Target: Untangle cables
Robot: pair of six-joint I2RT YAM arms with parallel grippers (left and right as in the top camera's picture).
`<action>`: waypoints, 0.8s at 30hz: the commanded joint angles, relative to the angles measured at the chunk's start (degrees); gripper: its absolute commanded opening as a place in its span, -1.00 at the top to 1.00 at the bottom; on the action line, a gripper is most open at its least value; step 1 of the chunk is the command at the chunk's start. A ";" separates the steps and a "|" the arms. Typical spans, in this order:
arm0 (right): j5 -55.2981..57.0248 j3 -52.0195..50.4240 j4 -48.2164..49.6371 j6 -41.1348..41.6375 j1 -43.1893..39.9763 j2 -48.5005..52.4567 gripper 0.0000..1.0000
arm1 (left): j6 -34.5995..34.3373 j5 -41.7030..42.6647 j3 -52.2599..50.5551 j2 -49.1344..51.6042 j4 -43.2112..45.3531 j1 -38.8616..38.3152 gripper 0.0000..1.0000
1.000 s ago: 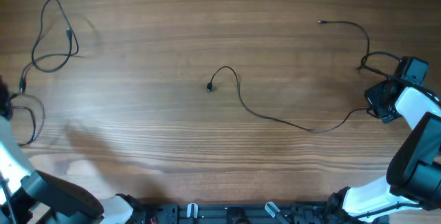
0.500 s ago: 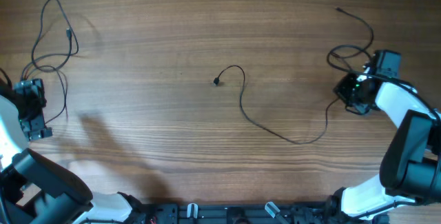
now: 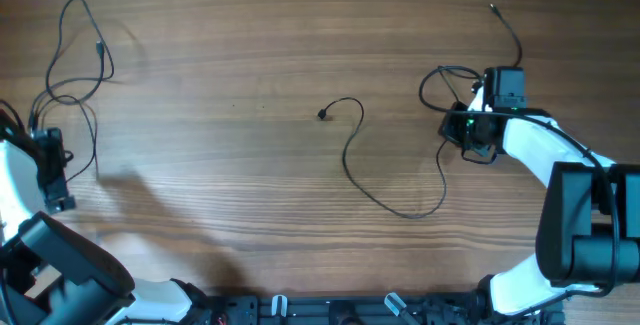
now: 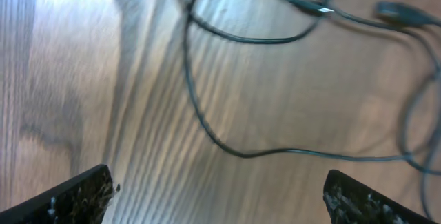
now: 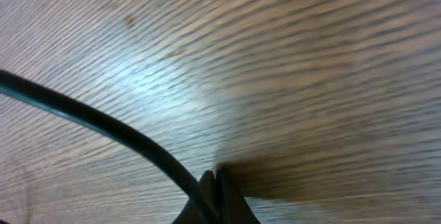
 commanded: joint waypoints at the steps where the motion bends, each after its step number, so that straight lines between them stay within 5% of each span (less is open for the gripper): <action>1: -0.28 -1.57 -0.31 -0.59 1.09 1.97 0.91 | -5.35 -1.62 -5.90 0.55 4.48 -0.09 -1.00; 8: -0.28 -1.57 -2.01 -0.59 1.09 1.97 0.91 | -5.29 -3.41 -12.76 0.55 18.25 0.28 -0.98; 9: -0.28 -1.57 -2.01 -0.59 1.09 1.97 0.91 | -5.22 -3.54 -12.76 0.55 18.23 0.28 -0.70; 12: -0.52 -1.57 -2.10 -0.57 1.09 1.97 0.91 | -4.66 -4.85 -12.76 0.55 16.65 0.55 0.85; 24: -1.11 -1.57 -2.23 -0.70 1.09 1.97 0.92 | -0.15 -9.94 -12.74 -0.48 1.16 12.22 0.92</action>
